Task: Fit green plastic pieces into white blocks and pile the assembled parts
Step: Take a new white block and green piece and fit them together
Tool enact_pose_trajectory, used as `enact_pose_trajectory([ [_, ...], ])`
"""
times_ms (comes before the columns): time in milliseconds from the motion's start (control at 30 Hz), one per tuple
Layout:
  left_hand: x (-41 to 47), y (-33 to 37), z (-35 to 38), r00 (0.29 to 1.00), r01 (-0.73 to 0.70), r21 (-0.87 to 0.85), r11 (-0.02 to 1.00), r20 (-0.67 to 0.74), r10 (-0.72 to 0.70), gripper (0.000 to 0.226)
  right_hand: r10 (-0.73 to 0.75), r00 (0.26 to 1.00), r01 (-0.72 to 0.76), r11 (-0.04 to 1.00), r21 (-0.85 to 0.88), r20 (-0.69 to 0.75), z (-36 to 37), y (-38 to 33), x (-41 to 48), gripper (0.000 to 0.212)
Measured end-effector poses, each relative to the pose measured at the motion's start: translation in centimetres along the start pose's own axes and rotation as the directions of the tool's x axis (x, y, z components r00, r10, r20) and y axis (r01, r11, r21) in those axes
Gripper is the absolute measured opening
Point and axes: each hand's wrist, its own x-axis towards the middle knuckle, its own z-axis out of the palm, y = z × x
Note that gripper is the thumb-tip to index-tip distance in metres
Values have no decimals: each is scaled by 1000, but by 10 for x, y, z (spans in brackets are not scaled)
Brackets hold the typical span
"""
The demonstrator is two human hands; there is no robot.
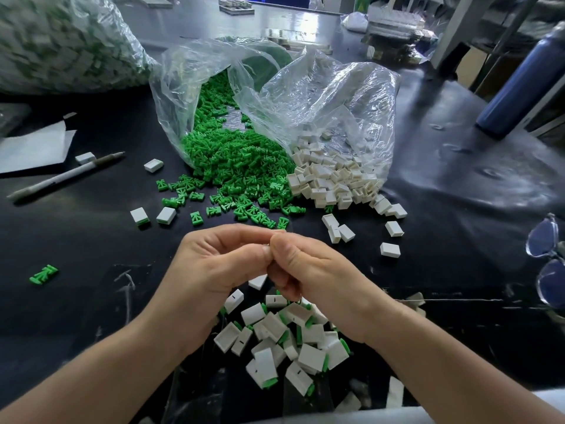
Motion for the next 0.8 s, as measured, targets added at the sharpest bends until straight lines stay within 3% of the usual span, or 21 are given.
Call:
enact_pose_trajectory([
  [200,0,1,-1,1000,16,-27,999,22,-15,20,-33,998,34,999,23,-47,1,-5,-2,39],
  [400,3,2,-4,993,38,84,996,-119,-28,21,-47,988,14,976,-217,-150,-9,0,3,58],
  [500,4,5,-7,987,58,96,994,-156,-43,13,-52,965,-14,969,-247,-256,-19,0,4,48],
  [567,2,7,-5,987,66,164,984,-153,-41,20,-69,939,-33,957,-287,-336,-29,1,5,34],
  [667,-1,8,-1,993,69,223,972,-107,-46,23,-95,888,-55,949,-311,-449,-46,4,8,15],
  [800,-4,7,1,995,99,282,954,-8,-101,26,-135,784,-125,922,-367,-606,-70,9,11,7],
])
